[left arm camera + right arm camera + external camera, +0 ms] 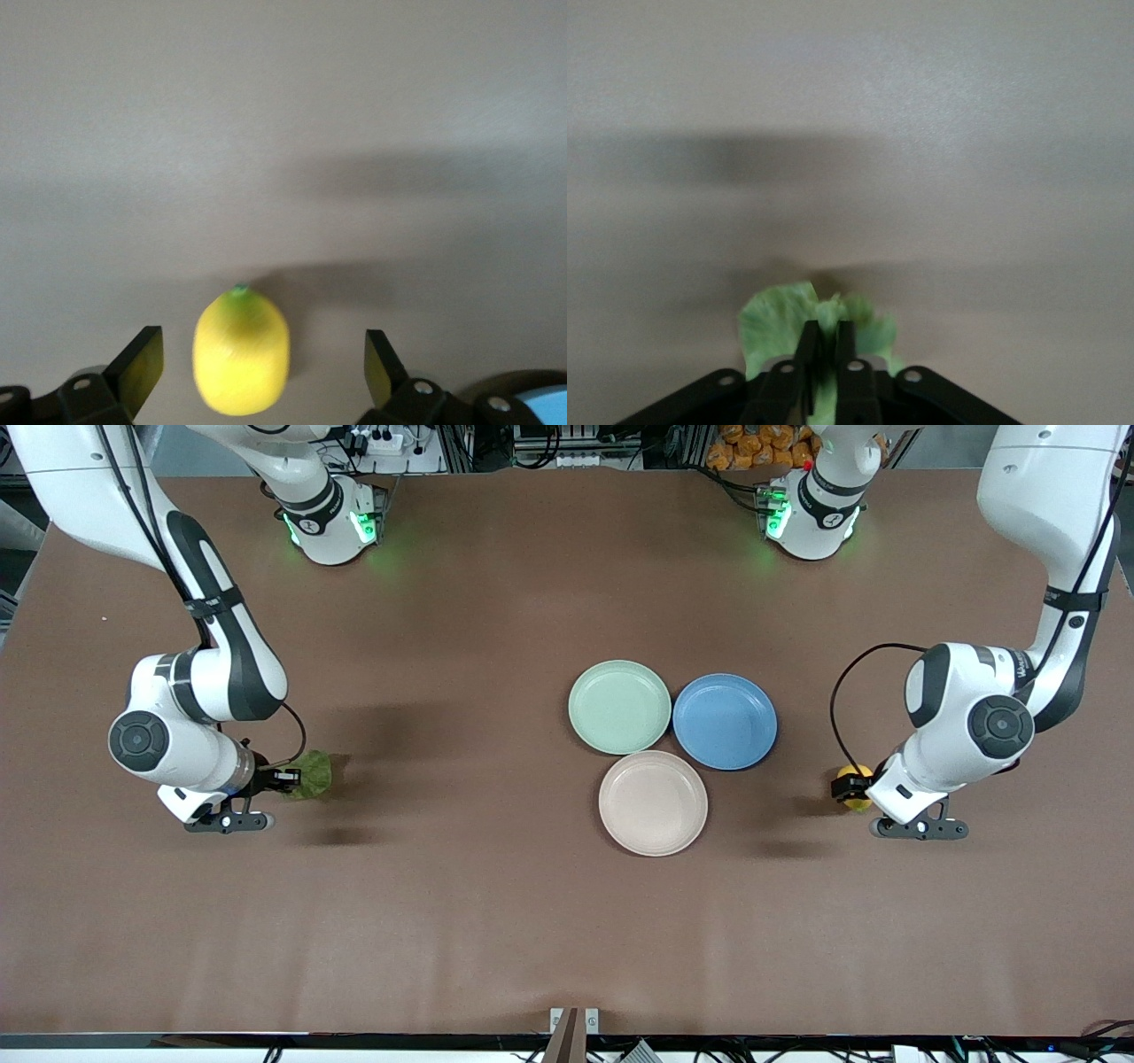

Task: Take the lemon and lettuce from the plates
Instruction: 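Release the lemon and lettuce onto the table and raise both grippers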

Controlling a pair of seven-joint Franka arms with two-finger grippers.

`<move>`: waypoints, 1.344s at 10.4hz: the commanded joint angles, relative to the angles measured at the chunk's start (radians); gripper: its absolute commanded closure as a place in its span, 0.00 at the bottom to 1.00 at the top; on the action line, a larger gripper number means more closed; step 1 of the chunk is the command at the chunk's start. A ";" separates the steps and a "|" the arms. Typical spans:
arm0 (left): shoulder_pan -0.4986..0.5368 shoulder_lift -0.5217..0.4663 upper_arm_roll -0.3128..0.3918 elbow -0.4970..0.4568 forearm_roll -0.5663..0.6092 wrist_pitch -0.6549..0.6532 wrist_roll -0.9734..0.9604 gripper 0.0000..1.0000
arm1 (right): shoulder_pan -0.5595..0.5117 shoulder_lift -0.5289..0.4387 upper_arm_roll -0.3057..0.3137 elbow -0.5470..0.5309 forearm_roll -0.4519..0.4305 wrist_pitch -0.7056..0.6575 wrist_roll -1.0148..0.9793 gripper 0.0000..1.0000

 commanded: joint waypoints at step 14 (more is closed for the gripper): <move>0.021 -0.344 -0.040 0.057 -0.164 -0.280 -0.063 0.00 | 0.004 -0.322 -0.029 0.227 0.029 -0.448 -0.022 0.00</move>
